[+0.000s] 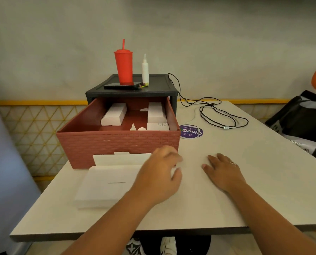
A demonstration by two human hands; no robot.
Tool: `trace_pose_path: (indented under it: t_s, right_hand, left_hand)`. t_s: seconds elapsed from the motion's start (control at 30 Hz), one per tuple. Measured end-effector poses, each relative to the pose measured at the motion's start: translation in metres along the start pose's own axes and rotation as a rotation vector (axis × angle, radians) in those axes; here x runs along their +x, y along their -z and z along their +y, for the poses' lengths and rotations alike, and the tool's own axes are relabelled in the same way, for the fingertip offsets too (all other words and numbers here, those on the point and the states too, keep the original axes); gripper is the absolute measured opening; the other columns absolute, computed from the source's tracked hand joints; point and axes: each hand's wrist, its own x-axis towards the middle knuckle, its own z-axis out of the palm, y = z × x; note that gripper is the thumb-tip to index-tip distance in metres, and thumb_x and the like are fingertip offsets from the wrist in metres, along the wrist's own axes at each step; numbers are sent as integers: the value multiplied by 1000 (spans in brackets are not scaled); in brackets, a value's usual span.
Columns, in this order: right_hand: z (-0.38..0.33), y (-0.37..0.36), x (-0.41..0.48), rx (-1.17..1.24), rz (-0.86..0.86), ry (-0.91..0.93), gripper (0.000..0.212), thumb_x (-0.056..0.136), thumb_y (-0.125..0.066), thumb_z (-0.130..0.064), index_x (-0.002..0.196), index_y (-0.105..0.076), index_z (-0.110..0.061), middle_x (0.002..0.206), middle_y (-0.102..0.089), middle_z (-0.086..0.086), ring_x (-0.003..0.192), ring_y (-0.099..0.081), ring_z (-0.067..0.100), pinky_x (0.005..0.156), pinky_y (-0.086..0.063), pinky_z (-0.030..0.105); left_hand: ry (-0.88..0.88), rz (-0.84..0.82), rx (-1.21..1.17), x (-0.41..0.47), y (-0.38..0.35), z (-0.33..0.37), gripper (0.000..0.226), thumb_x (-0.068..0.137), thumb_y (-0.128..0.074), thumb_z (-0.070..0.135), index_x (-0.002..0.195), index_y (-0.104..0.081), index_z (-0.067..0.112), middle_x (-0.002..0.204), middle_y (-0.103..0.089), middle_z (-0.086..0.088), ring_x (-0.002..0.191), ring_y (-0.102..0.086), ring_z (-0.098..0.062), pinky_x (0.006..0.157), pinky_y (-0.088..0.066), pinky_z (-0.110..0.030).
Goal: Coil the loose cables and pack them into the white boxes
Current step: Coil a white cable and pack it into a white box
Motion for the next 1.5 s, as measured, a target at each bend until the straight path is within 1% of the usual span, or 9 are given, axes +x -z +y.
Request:
trace_pose_path:
  t_s: [0.13,0.33,0.47,0.73,0.97,1.1,1.23,1.33,1.5]
  right_hand:
    - [11,-1,17,-48,15,-48,57,94,-21,-54,144,-25,-28,152,-22,7,140,-18,27,112,-16,44]
    - [31,0,49,-39,5,-119,61,92,-18,-58,146,-20,-29,154,-16,8,142,-13,28,113,-13,46]
    - [47,4,73,-23,14,-166,62,92,-18,-58,147,-18,-28,156,-11,9,143,-9,29,114,-10,46]
    - [78,10,124,4,97,-191,63,93,-25,-56,147,-16,-24,154,-10,11,140,-18,31,113,-16,45]
    - [87,15,156,24,169,-56,64,95,-31,-46,149,-2,-27,158,3,0,135,-29,33,107,-28,43]
    - [88,15,167,50,103,14,62,96,-31,-40,149,-2,-27,155,-17,2,135,-31,29,108,-28,41]
    - [85,17,162,66,130,21,54,96,-34,-36,146,-20,-24,149,-24,6,129,-36,31,103,-32,39]
    - [83,17,156,46,147,38,44,96,-34,-35,137,-38,-22,149,-19,4,125,-38,32,101,-34,39]
    - [77,16,140,49,123,25,43,96,-33,-35,137,-39,-21,151,-19,6,130,-34,32,104,-31,37]
  left_hand:
    - [65,-239,-28,35,-50,15,42,90,-51,22,131,-51,12,136,-42,1,125,-39,-14,104,-32,-23]
    - [436,-417,-129,90,-115,15,57,93,-46,20,146,-26,14,152,-20,-3,138,-26,-20,112,-25,-30]
    - [653,-326,-118,115,-144,0,63,91,-45,14,148,-17,16,153,-16,-5,140,-20,-24,114,-24,-36]
    - [757,-171,193,150,-176,-20,64,91,-39,30,149,-12,25,144,-30,-4,128,-26,-24,106,-22,-38]
    - [770,-139,285,170,-186,-29,44,95,-34,43,132,-42,20,136,-39,-5,123,-32,-24,103,-26,-40]
    - [760,-159,309,169,-185,-27,48,95,-31,47,125,-53,17,131,-44,-5,120,-33,-23,102,-27,-39]
    - [749,-138,271,164,-181,-21,35,90,-44,28,122,-50,15,128,-46,-6,115,-38,-23,96,-32,-35]
    - [770,-89,183,157,-174,-16,45,84,-52,14,128,-42,15,127,-45,-8,114,-42,-24,96,-37,-34]
    - [728,15,-61,133,-163,-4,59,76,-53,-7,127,-42,20,126,-38,-3,103,-53,-21,89,-48,-30]
